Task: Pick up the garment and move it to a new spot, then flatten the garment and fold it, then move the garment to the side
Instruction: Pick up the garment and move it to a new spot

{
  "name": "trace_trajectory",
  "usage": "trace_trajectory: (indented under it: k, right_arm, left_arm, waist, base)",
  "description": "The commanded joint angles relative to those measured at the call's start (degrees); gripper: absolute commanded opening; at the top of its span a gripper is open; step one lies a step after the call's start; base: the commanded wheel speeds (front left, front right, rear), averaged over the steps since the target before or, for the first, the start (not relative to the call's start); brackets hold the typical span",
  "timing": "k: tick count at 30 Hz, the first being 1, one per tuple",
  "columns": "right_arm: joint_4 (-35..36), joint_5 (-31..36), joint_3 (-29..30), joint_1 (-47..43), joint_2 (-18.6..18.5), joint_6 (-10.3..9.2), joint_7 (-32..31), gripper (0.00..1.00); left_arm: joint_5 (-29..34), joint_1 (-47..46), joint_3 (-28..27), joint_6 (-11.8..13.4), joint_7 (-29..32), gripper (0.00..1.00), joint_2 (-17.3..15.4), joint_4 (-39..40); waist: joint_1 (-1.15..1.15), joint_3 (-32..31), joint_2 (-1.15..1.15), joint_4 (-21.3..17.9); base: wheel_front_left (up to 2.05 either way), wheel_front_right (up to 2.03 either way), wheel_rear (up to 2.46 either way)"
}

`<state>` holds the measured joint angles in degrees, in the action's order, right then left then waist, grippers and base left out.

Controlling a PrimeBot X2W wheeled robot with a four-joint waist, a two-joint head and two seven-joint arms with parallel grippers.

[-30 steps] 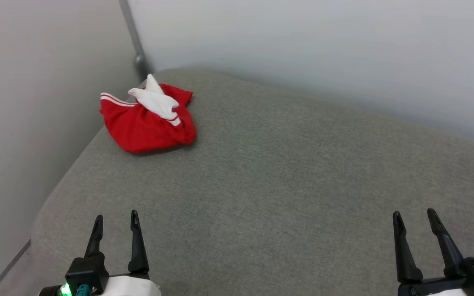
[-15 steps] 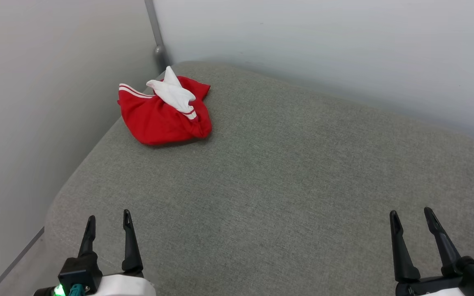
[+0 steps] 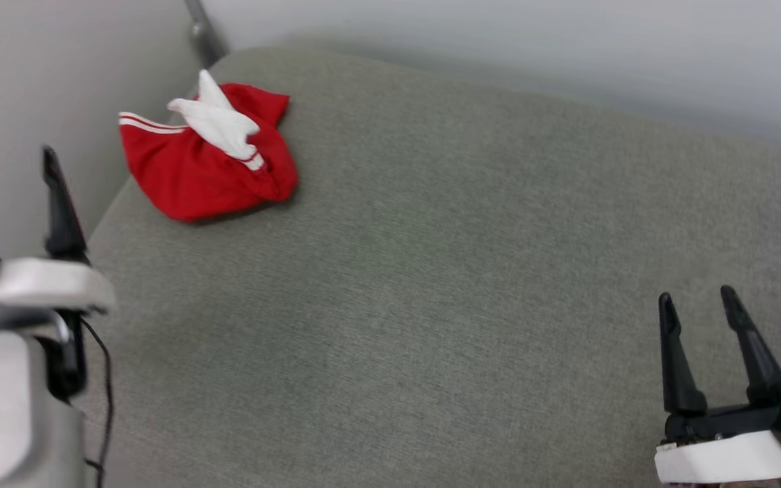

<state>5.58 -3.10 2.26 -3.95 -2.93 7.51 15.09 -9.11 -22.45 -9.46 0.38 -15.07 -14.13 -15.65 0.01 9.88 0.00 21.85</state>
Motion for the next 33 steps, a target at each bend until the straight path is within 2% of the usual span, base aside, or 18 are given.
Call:
trace_trajectory:
  k: [1, 9, 13, 18, 19, 22, 29, 33]
  right_arm:
    - [0.7, 0.9, 0.2, 1.3, 0.1, -0.04, 0.1, 1.00]
    - [3.2, 4.0, 0.5, 5.0, 0.1, -0.04, 0.1, 1.00]
    - [5.0, 5.0, 0.8, 6.5, 0.1, -0.04, 0.1, 1.00]
    - [7.1, 6.5, 0.3, 8.0, 0.1, -0.04, 0.1, 1.00]
    - [7.1, 6.5, 0.3, 8.0, 0.1, -0.04, 0.1, 1.00]
    - [8.4, 8.2, -1.0, 8.9, 0.1, -0.04, 0.1, 1.00]
    - [11.5, 10.6, -1.5, 10.4, 0.1, -0.04, 0.1, 1.00]
    - [12.7, 11.1, -1.9, 11.1, 0.1, -0.04, 0.1, 1.00]
  left_arm:
    - [0.3, -4.1, -0.1, -0.7, 0.9, 1.00, -2.2, -2.0]
    - [-4.6, -20.7, -1.7, -5.5, 9.1, 1.00, -10.9, -9.7]
    - [-8.7, -26.3, -0.1, -7.3, 16.2, 1.00, -14.0, -13.9]
    - [-16.1, -30.8, 6.9, -7.7, 31.6, 1.00, -17.3, -18.9]
    - [-16.1, -30.8, 6.9, -7.7, 31.6, 1.00, -17.3, -18.9]
    - [-21.9, -31.8, 12.4, -7.7, 40.3, 1.00, -21.9, -19.4]
    - [-33.7, -31.6, 22.1, -7.7, 53.4, 1.00, -28.3, -19.6]
    - [-39.0, -31.5, 25.9, -7.7, 58.2, 1.00, -29.4, -20.3]
  waist:
    - [-0.01, 3.4, 0.00, -2.6]
    - [-0.01, 11.3, 0.00, -6.2]
    - [-0.01, 14.7, 0.00, -7.5]
    - [-0.01, 18.2, 0.00, -8.7]
    - [-0.01, 18.2, 0.00, -8.7]
    - [-0.01, 20.5, 0.00, -9.7]
    - [-0.01, 25.4, 0.00, -11.5]
    - [-0.01, 27.6, 0.00, -12.3]
  base:
    - [0.00, 0.00, 0.00]
    - [0.00, 0.00, 0.00]
    - [0.00, 0.00, 0.00]
    - [0.00, 0.00, 0.00]
    - [0.00, 0.00, 0.00]
    - [0.00, 0.00, 0.00]
    - [0.00, 0.00, 0.00]
    - [0.00, 0.00, 0.00]
